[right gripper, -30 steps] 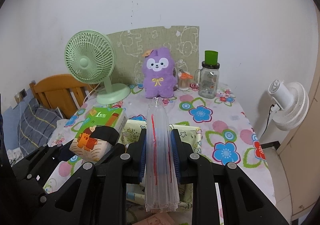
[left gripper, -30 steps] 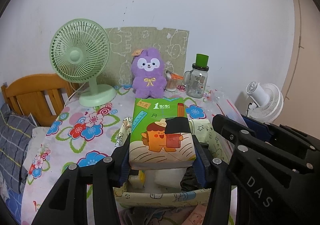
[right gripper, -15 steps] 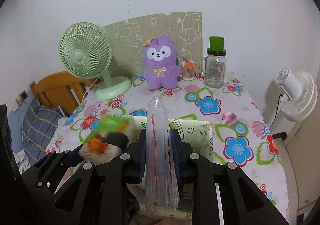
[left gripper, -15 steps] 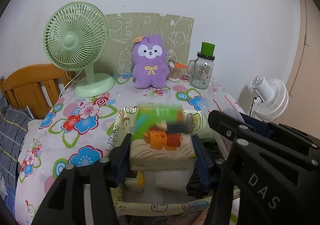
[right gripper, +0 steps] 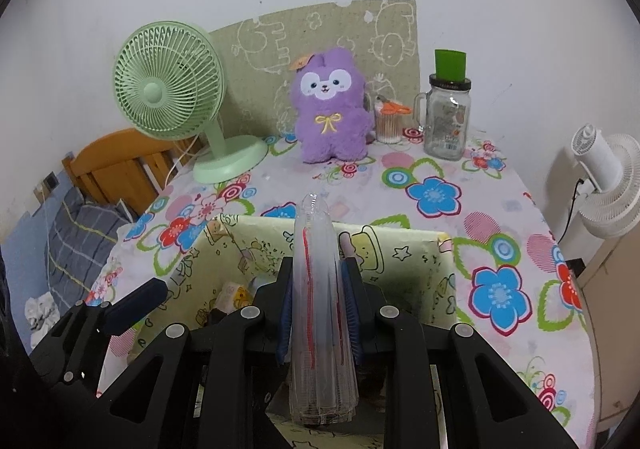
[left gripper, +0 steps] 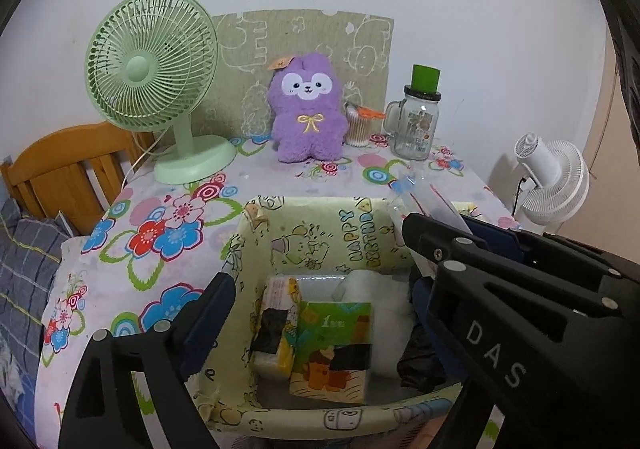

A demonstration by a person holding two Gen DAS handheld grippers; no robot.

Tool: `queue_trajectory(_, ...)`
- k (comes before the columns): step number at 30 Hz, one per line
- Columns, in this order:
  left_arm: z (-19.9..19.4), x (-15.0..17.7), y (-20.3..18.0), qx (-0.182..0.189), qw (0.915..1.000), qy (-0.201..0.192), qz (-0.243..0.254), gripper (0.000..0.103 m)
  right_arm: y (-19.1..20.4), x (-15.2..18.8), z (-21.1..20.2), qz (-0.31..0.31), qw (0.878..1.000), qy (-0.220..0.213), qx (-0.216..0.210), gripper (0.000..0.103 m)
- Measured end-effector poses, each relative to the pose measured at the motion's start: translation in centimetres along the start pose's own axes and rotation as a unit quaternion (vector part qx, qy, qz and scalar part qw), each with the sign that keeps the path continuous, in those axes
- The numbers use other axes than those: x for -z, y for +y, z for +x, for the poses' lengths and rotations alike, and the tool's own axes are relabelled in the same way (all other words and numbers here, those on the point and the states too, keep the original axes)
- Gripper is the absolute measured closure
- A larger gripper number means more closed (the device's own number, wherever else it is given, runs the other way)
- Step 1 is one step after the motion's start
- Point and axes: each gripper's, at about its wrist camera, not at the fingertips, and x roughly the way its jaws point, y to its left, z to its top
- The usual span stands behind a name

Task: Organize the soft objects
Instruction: 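Open the left tool to drop the green package while the right tool releases the clear package into the basket, then withdraw both open tools from the basket toward the grey pouch and pink pack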

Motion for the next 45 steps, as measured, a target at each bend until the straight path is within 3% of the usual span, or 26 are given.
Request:
queue_trajectory(8,0.1,0.2,0.1,-0.003,1.0,-0.002,0.004,0.01,-0.2,0.3,1.0,0.002,1.0,0.013,0.005,0.071)
queue_trajectory(10,0.0,0.2,0.1,-0.003,1.0,-0.002,0.005,0.01,-0.4,0.4,1.0,0.003,1.0,0.015,0.006,0.065)
queue_trajectory(12,-0.1,0.3,0.1,-0.004,1.0,-0.003,0.006,0.009,-0.3,0.4,0.8,0.0,1.0,0.012,0.009,0.042)
queue_trajectory(14,-0.4,0.4,0.1,-0.006,1.0,-0.004,0.005,0.007,-0.2,0.6,0.3,-0.006,1.0,0.002,0.013,0.036)
queue_trajectory(35,-4.2,1.8,-1.4,-0.009,0.9996,-0.026,0.011,0.002,0.6,2.4,-4.6,-0.019,0.999,-0.019,0.028,0.036)
queue_trajectory(39,-5.3,1.9,-1.7,-0.009,0.9992,-0.036,0.012,0.001,0.6,2.7,-5.9,-0.017,0.999,-0.03,0.032,0.024)
queue_trajectory(45,-6.6,2.3,-2.4,-0.008,0.9987,-0.045,0.022,0.0,0.4,3.4,-7.7,-0.008,0.998,-0.044,0.038,0.022)
